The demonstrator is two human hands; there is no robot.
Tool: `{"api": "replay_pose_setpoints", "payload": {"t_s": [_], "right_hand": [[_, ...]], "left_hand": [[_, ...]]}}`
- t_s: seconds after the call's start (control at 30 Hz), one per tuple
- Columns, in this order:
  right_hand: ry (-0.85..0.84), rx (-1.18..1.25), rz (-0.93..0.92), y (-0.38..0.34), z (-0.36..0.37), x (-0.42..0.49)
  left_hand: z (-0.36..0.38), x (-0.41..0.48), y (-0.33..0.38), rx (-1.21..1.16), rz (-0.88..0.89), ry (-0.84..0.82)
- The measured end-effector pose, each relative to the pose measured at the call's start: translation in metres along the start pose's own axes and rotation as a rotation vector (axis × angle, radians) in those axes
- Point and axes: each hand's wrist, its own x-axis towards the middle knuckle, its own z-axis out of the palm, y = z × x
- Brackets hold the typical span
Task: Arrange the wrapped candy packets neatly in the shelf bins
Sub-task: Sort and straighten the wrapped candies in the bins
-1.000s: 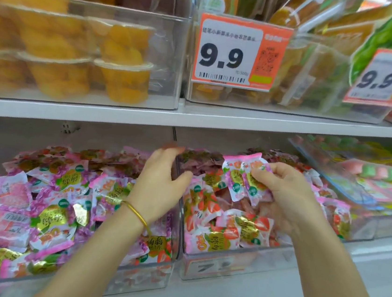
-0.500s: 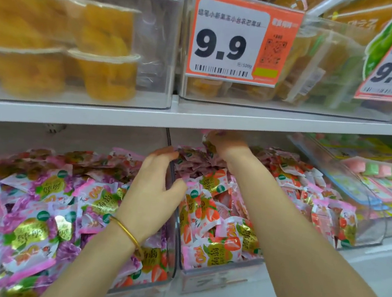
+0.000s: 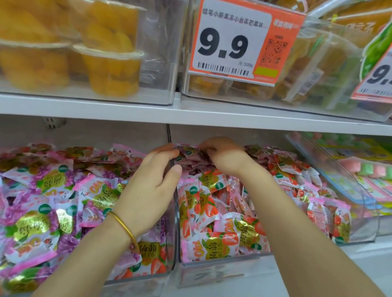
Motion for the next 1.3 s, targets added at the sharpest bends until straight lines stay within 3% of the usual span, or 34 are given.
{"api": "replay_pose_setpoints", "payload": {"t_s": [0.13, 0.3, 0.5, 0.67, 0.73, 0.83, 1.0, 1.17, 1.3], "right_hand": [[0.133, 0.011, -0.099, -0.002, -0.005, -0.032], [-0.031, -0.268, -0.168, -0.018, 0.019, -0.059], [-0.015, -0.189, -0.198, -0.009, 0.017, -0.077], [0.053, -0.207, -0.207, -0.010, 0.021, -0.092], [0.188, -0.189, -0.242, -0.012, 0.023, -0.097], [0.374, 0.031, -0.304, -0.025, 0.020, -0.109], [0.443, 0.288, -0.398, -0.060, 0.028, -0.122], [0.387, 0.335, -0.381, -0.064, 0.041, -0.113], [0.395, 0.374, -0.377, -0.061, 0.043, -0.112]], "left_hand": [[-0.007, -0.004, 0.001, -0.069, -0.021, 0.009], [-0.009, -0.018, 0.004, -0.095, -0.033, 0.026], [-0.015, -0.038, 0.012, -0.012, 0.019, -0.049], [-0.052, -0.039, -0.006, 0.099, -0.006, 0.064], [-0.066, -0.043, -0.014, 0.197, -0.015, 0.008], [-0.077, -0.052, -0.021, 0.322, 0.039, -0.202], [-0.071, -0.064, -0.027, 0.539, 0.029, -0.549], [-0.073, -0.059, -0.027, 0.480, 0.028, -0.584], [-0.071, -0.058, -0.021, 0.483, 0.015, -0.516]]}}
